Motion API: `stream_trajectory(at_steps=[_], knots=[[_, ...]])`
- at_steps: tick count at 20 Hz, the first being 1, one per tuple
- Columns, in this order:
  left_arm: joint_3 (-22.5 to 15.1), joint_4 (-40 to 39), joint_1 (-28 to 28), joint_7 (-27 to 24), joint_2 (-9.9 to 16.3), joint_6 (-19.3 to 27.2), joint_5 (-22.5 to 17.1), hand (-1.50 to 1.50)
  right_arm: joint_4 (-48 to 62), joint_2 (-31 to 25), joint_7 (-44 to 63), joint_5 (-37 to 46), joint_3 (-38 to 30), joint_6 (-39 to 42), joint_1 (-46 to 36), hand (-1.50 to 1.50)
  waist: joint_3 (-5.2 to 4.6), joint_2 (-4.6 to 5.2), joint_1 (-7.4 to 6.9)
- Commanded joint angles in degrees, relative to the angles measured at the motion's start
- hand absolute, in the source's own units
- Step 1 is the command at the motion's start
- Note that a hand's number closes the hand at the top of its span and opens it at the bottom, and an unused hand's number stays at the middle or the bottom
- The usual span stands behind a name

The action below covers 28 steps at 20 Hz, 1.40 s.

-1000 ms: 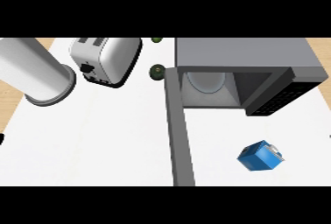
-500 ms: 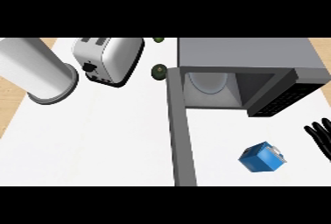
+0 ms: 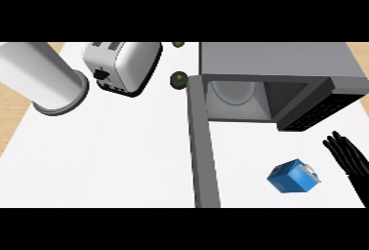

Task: Pick up the milk, place it into the microwave and close the microwave

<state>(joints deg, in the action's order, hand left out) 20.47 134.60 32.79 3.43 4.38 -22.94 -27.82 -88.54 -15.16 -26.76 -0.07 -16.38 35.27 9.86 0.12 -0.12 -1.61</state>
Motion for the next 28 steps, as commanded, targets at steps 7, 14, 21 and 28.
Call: stream_trajectory(at_steps=[7, 14, 21, 28], knots=[[3.6, 8.6, 5.3, 0.8, -0.4, -2.0, -12.2, -1.5, 21.4, -0.9, -19.9, 13.7, 5.0, -7.7, -4.0, -1.5, 0.13, 0.01, -0.59], [2.9, 6.5, 6.5, -1.2, -1.5, -4.7, -10.8, -1.5, 36.1, -0.5, -28.5, 17.7, 7.8, -15.4, -10.8, -1.5, 0.12, 0.15, -0.54], [3.5, 6.2, 7.9, -2.2, -0.8, -6.9, -11.6, -1.5, 48.6, -1.8, -33.5, 17.0, 8.3, -15.4, -18.0, -1.5, 0.16, 0.25, -0.84], [5.7, 3.0, 10.2, -5.1, -1.0, -9.4, -13.3, -1.5, 55.4, -1.3, -37.4, 15.1, 9.5, -13.1, -20.0, 1.5, 0.1, 0.11, -0.75]])
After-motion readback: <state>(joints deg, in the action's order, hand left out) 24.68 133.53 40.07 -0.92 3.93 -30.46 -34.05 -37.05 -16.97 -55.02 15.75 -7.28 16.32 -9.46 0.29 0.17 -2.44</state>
